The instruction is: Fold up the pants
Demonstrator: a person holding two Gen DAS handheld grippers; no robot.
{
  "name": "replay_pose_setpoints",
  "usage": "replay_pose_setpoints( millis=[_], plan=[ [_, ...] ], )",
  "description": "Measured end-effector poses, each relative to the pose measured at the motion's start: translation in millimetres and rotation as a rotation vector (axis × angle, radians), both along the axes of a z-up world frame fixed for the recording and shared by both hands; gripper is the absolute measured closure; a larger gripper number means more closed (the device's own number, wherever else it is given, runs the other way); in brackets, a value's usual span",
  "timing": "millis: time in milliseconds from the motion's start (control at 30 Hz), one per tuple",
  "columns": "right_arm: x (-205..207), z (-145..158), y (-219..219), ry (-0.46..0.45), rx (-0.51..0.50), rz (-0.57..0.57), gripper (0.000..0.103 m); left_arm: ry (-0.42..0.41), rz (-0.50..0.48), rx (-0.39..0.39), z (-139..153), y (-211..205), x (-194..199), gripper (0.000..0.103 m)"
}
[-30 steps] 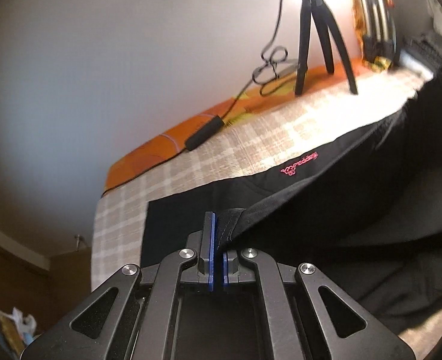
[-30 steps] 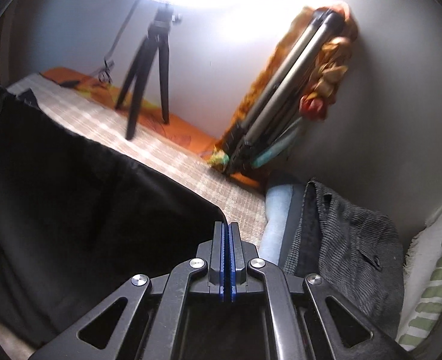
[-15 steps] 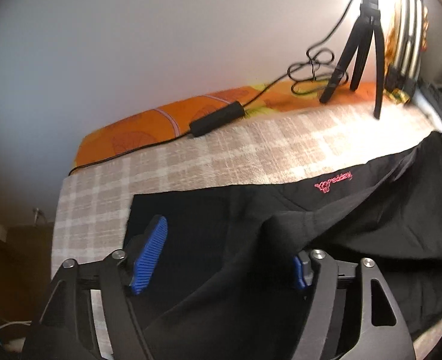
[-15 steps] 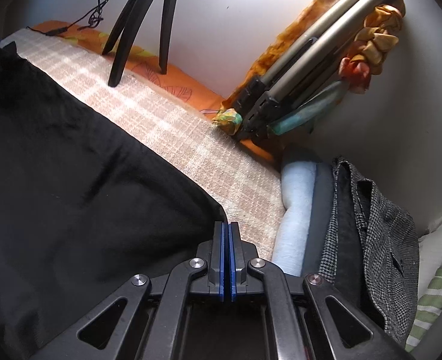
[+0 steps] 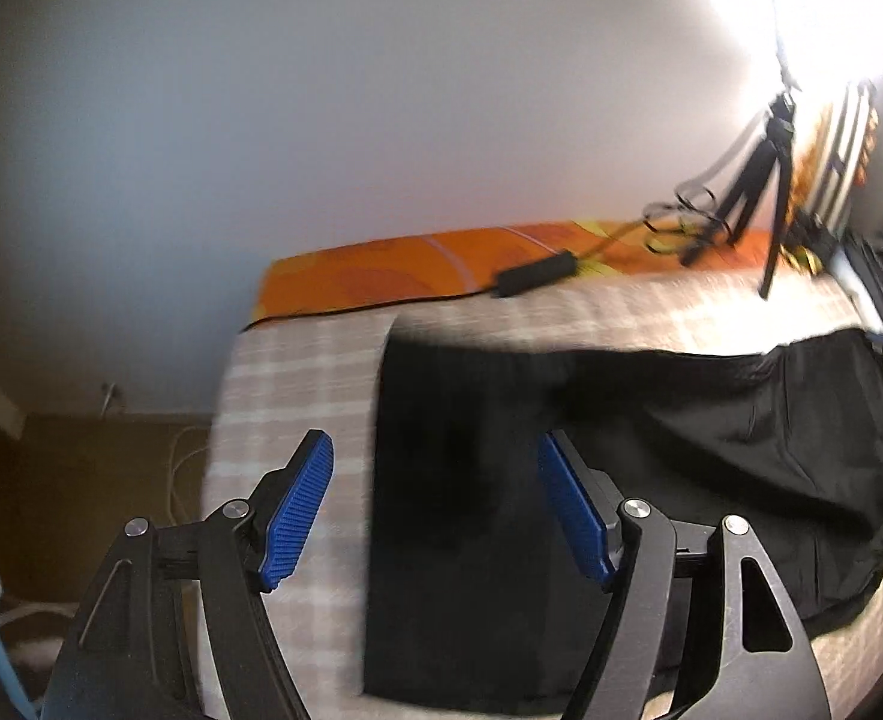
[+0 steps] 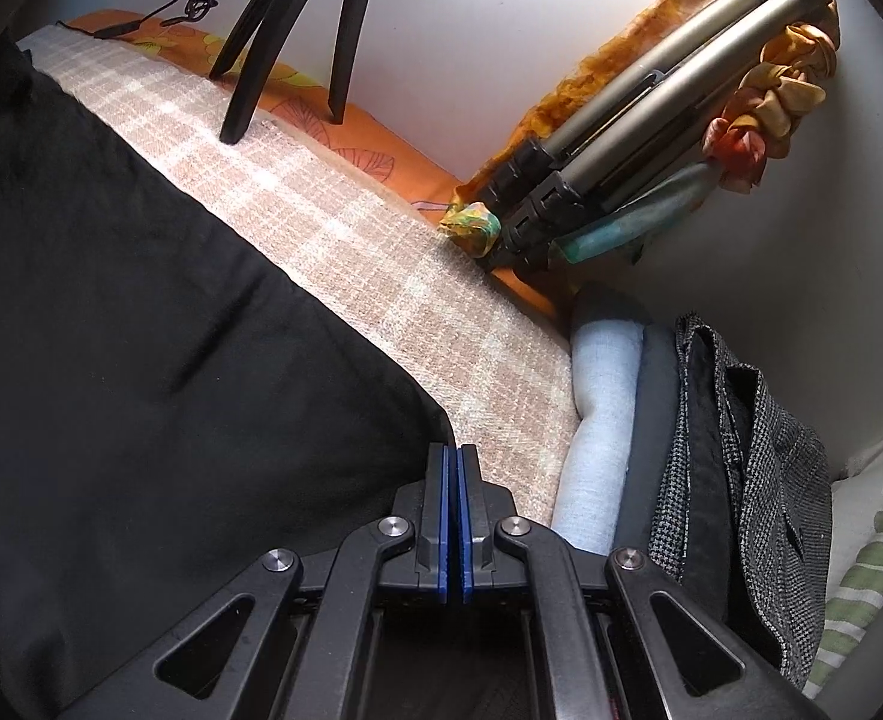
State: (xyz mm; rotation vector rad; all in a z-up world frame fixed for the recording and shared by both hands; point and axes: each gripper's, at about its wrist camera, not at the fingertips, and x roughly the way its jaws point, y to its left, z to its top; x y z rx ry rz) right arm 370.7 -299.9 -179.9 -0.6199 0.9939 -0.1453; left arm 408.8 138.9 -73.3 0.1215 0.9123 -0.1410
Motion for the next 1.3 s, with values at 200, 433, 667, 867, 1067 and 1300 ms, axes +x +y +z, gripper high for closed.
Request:
replay_pose_setpoints(
  millis=[200, 433, 667, 867, 1067, 1300],
  plan=[
    [-3.7, 11.0, 0.5, 0.002, 0.039, -0.001, 0.101, 0.053, 0.079, 0.014, -31.7, 26.2, -21.3, 0.035],
    [-50.0, 61.7, 29.0, -0.071, 0.146, 0.084, 0.061, 0.121, 0.157, -0.049, -69.6, 40.3, -39.9, 0.039],
    [-113.2, 80.0, 99.7, -0.004, 0.237, 0.301, 0.059, 0.124, 0.163, -0.034, -81.6, 24.9, -46.5, 0.057],
    [-138.1, 61.5, 155.2, 0.159, 0.335, 0.471, 0.060, 0.108, 0.167, -0.006, -81.3, 19.7, -47.9, 0.072],
    [-137.7, 34.1, 188.3, 0.274, 0.347, 0.537, 0.060, 0.112, 0.186, -0.059, -76.1, 33.8, -49.3, 0.086],
    [-134.5, 8.3, 200.4, 0.349, 0.326, 0.539, 0.061, 0.106, 0.223, -0.124, -71.6, 54.8, -56.6, 0.092]
  ],
)
